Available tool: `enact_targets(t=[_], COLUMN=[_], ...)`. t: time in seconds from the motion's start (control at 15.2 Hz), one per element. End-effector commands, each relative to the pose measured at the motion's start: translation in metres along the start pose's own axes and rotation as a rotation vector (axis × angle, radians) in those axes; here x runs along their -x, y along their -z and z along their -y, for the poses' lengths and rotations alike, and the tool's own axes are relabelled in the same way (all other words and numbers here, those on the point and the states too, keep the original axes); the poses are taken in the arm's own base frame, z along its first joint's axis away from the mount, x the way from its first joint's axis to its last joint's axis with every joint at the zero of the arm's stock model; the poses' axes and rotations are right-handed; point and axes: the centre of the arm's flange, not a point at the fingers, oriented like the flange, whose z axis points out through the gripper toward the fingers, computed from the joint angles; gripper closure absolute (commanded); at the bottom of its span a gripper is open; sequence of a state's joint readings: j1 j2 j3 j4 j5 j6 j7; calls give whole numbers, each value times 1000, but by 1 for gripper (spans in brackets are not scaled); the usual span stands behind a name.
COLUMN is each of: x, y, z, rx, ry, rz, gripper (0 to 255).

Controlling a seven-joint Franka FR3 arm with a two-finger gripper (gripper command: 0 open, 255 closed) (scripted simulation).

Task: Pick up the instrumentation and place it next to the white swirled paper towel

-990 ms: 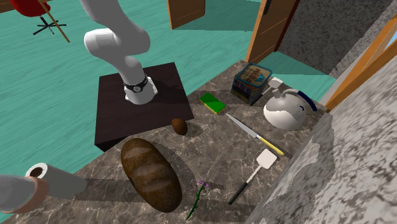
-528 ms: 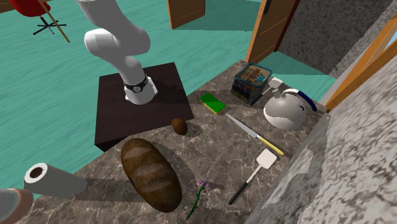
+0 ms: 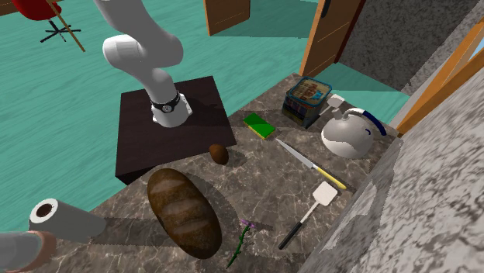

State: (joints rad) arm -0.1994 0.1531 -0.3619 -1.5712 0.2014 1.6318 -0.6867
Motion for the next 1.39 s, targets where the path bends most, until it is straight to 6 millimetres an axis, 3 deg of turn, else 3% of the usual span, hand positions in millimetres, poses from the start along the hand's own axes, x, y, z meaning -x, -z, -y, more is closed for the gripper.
enact_targets(t=[0.0, 1.32], x=[1, 4], y=[-10, -114], z=[-2, -19], rx=[0, 0], ry=[0, 0], rz=[-1, -1], gripper=[255, 255])
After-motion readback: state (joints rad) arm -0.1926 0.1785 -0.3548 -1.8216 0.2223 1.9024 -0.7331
